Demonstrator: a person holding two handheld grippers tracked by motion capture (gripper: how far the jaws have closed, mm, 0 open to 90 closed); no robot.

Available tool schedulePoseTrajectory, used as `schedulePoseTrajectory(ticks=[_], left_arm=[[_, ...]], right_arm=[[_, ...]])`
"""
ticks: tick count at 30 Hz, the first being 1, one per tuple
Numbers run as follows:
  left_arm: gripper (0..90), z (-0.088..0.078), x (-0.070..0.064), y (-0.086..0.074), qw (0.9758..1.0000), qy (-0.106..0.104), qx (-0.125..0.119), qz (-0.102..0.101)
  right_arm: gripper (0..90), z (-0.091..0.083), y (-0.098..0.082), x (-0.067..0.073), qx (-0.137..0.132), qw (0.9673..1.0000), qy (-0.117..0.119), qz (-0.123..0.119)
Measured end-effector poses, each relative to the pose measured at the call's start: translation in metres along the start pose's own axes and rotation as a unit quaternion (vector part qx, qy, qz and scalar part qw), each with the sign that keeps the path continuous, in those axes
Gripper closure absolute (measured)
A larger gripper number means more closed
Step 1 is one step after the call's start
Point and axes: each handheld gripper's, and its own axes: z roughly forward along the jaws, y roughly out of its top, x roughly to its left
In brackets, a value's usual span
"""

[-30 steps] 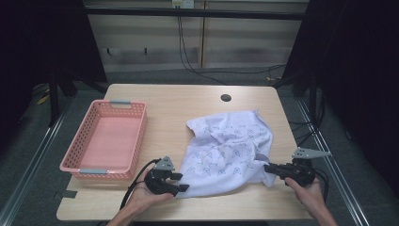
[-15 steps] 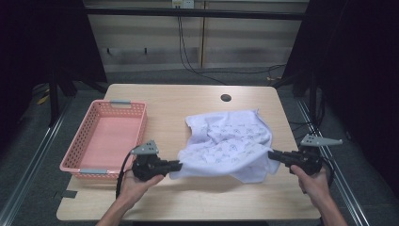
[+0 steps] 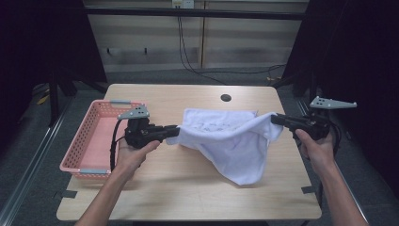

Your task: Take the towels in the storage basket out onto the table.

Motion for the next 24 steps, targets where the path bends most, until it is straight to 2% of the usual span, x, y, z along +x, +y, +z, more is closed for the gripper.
schedulePoseTrajectory(ticks=[2,4,5,7,9,11,12,13,15,16,17,18,20,22,24], left_arm=[[82.0,0.002,0.003,-0.003,0.9999,0.014,0.004,0.005],[80.8,0.005,0.007,-0.007,0.9999,0.015,0.007,-0.004],[81.8,0.007,0.008,-0.009,0.9998,0.019,0.011,-0.002],[81.1,0.012,0.011,-0.014,0.9999,0.01,0.007,-0.006],[77.9,0.014,0.013,-0.016,0.9997,0.017,0.017,-0.009],[75.9,0.015,0.016,-0.019,0.9998,0.007,0.008,-0.015],[76.8,0.015,0.017,-0.02,0.9998,0.011,0.008,-0.016],[81.8,0.016,0.018,-0.021,0.9997,0.016,0.012,-0.015],[84.7,0.022,0.019,-0.025,0.9988,0.017,0.044,-0.013],[81.6,0.028,0.019,-0.031,0.9973,0.005,0.072,-0.011],[74.1,0.032,0.017,-0.037,0.9962,0.013,0.087,-0.001],[67.8,0.034,0.016,-0.042,0.9957,0.017,0.091,0.003],[60.4,0.041,0.018,-0.055,0.9951,0.005,0.098,-0.001],[47.8,0.047,0.021,-0.066,0.9935,0.008,0.113,-0.002],[41.3,0.054,0.022,-0.075,0.9934,-0.004,0.114,-0.007]], right_arm=[[85.5,0.002,0.002,0.0,-0.003,1.0,0.004,0.002],[85.4,0.007,0.0,0.0,0.001,1.0,0.007,0.001],[85.4,0.009,-0.002,0.0,0.004,1.0,0.008,0.004],[84.6,0.013,-0.008,-0.001,0.012,0.9999,0.006,0.004],[84.7,0.016,-0.013,-0.002,0.017,0.9998,0.011,0.008],[84.8,0.019,-0.019,-0.004,0.02,0.9997,0.012,0.012],[84.9,0.019,-0.02,-0.005,0.021,0.9996,0.013,0.013],[85.2,0.021,-0.023,-0.005,0.023,0.9995,0.013,0.015],[86.0,0.023,-0.027,-0.007,0.03,0.9993,0.015,0.017],[86.1,0.023,-0.028,-0.007,0.032,0.9993,0.011,0.018],[86.2,0.024,-0.03,-0.007,0.033,0.9992,0.011,0.018],[86.2,0.025,-0.031,-0.008,0.033,0.9992,0.013,0.02],[86.3,0.025,-0.033,-0.01,0.031,0.9992,0.009,0.024],[86.2,0.026,-0.034,-0.013,0.029,0.9991,0.01,0.03],[86.2,0.026,-0.036,-0.016,0.031,0.9989,0.008,0.035]])
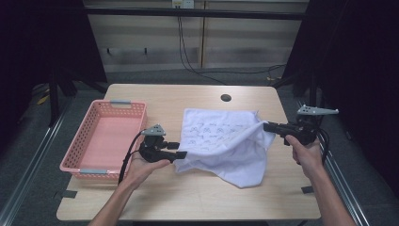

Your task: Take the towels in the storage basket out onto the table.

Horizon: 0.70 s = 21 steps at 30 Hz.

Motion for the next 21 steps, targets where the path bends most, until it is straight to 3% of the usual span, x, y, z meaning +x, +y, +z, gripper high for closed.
schedulePoseTrajectory(ticks=[1,3,5,7,11,15,18,21], left_arm=[[41.0,0.003,-0.001,-0.002,1.0,-0.002,0.004,0.005],[43.9,0.011,-0.004,-0.003,0.9994,0.023,0.019,0.017],[65.6,0.013,-0.004,-0.002,0.9998,0.009,0.002,0.019],[76.0,0.01,-0.003,0.001,0.9997,0.011,-0.021,0.01],[71.8,-0.003,0.0,0.014,0.9987,0.008,-0.051,-0.002],[71.5,-0.013,-0.002,0.028,0.9978,0.013,-0.065,0.01],[82.1,-0.014,-0.002,0.033,0.9976,0.016,-0.067,0.008],[85.4,-0.022,-0.006,0.038,0.9962,0.022,-0.085,0.002]], right_arm=[[86.2,0.0,-0.001,-0.001,0.0,1.0,0.001,0.0],[86.2,0.002,-0.002,-0.002,-0.001,1.0,0.002,0.003],[86.1,0.004,-0.004,-0.002,0.001,1.0,0.003,0.005],[86.1,0.004,-0.007,-0.003,0.004,1.0,0.003,0.005],[86.1,-0.001,-0.007,-0.006,-0.003,0.9999,0.0,0.011],[86.0,-0.004,-0.004,-0.005,-0.006,0.9999,0.003,0.01],[86.1,-0.004,-0.004,-0.003,-0.006,0.9999,0.005,0.007],[86.2,-0.007,-0.003,-0.003,-0.011,0.9999,0.004,0.007]])
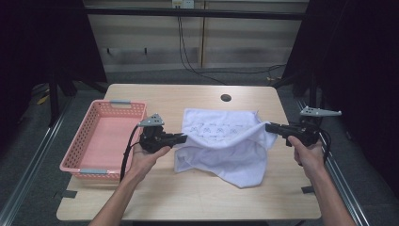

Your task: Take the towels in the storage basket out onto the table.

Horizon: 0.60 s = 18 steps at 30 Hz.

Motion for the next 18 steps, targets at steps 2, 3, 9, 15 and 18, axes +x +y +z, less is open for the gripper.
schedulePoseTrajectory(ticks=[2,3,9,15,18], left_arm=[[85.7,-0.012,-0.002,0.009,0.9993,-0.02,-0.029,-0.01],[85.7,-0.022,-0.005,0.016,0.9986,-0.023,-0.047,-0.013],[85.7,-0.075,-0.041,0.03,0.9959,-0.036,-0.082,0.017],[85.6,-0.114,-0.086,-0.003,0.9945,-0.074,-0.071,0.02],[85.4,-0.128,-0.108,-0.034,0.9931,-0.104,-0.052,0.019]], right_arm=[[86.3,-0.006,0.005,0.002,-0.006,1.0,-0.001,-0.002],[86.3,-0.009,0.008,0.003,-0.01,0.9999,0.001,-0.004],[86.2,-0.048,0.025,0.033,-0.047,0.9981,0.018,-0.035],[86.0,-0.087,-0.009,0.085,-0.037,0.9963,0.05,-0.06],[85.6,-0.104,-0.045,0.109,-0.021,0.9959,0.067,-0.057]])
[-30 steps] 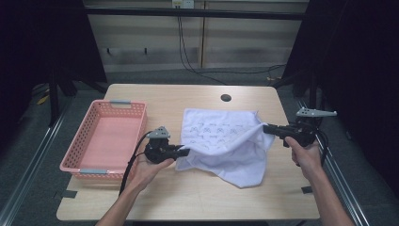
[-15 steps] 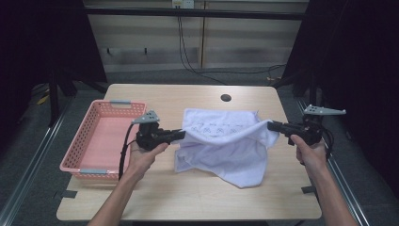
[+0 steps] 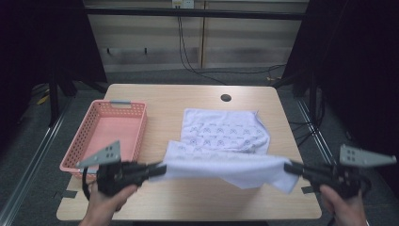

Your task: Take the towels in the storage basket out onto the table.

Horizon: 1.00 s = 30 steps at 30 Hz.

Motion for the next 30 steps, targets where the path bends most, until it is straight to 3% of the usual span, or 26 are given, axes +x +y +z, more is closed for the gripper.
schedulePoseTrajectory(ticks=[2,4,6,8,10,11,12,13,15,17,19,21,22,23,24,26,27,29,30], left_arm=[[84.7,-0.008,-0.019,-0.016,0.9997,-0.023,0.004,-0.006],[80.6,-0.014,-0.031,-0.026,0.9995,-0.031,0.01,0.001],[67.4,-0.016,-0.036,-0.029,0.9991,-0.034,0.024,0.006],[61.9,-0.017,-0.032,-0.03,0.9993,-0.032,0.019,0.002],[58.9,-0.012,-0.019,-0.031,0.9995,-0.008,0.031,-0.002],[58.1,-0.009,-0.013,-0.032,0.9994,-0.009,0.032,-0.01],[57.7,-0.002,-0.001,-0.033,0.9989,-0.005,0.043,-0.017],[57.8,0.005,0.009,-0.035,0.9981,0.013,0.059,-0.016],[62.0,0.02,0.029,-0.039,0.9962,0.021,0.078,-0.032],[66.3,0.042,0.055,-0.046,0.9928,0.026,0.11,-0.041],[69.7,0.059,0.071,-0.055,0.9903,0.035,0.125,-0.051],[70.5,0.079,0.086,-0.067,0.9853,0.04,0.158,-0.05],[70.5,0.087,0.093,-0.074,0.983,0.045,0.169,-0.056],[70.5,0.095,0.098,-0.081,0.9804,0.038,0.179,-0.074],[70.3,0.101,0.1,-0.086,0.977,0.045,0.198,-0.065],[69.7,0.109,0.097,-0.092,0.97,0.051,0.233,-0.045],[69.5,0.109,0.094,-0.093,0.9714,0.055,0.227,-0.045],[69.3,0.107,0.089,-0.097,0.9718,0.049,0.225,-0.049],[69.3,0.105,0.086,-0.099,0.9718,0.047,0.225,-0.053]], right_arm=[[82.4,-0.008,-0.021,0.019,0.014,0.9999,0.006,0.005],[72.9,-0.017,-0.038,0.038,0.026,0.9996,0.006,0.005],[67.5,-0.024,-0.045,0.048,0.027,0.9996,-0.007,-0.001],[62.5,-0.027,-0.051,0.046,0.02,0.9996,-0.019,0.005],[60.8,-0.023,-0.054,0.033,0.023,0.999,-0.035,0.016],[60.4,-0.019,-0.055,0.025,0.022,0.9989,-0.037,0.017],[59.2,-0.015,-0.056,0.019,0.023,0.9988,-0.039,0.019],[58.4,-0.005,-0.057,0.007,0.029,0.9982,-0.047,0.022],[58.8,0.011,-0.059,-0.009,0.046,0.9972,-0.054,0.023],[59.3,0.032,-0.061,-0.028,0.064,0.9963,-0.051,0.027],[61.2,0.055,-0.064,-0.044,0.094,0.9939,-0.052,0.024],[63.1,0.077,-0.068,-0.06,0.123,0.9903,-0.056,0.034],[63.2,0.086,-0.069,-0.066,0.143,0.987,-0.067,0.026],[63.2,0.094,-0.07,-0.073,0.158,0.984,-0.08,0.017],[62.7,0.101,-0.07,-0.082,0.165,0.9817,-0.092,0.028],[62.8,0.111,-0.071,-0.097,0.171,0.9798,-0.093,0.045],[62.8,0.116,-0.072,-0.101,0.185,0.9761,-0.104,0.046],[63.4,0.125,-0.078,-0.11,0.214,0.9689,-0.119,0.036],[63.0,0.129,-0.081,-0.114,0.217,0.967,-0.127,0.041]])
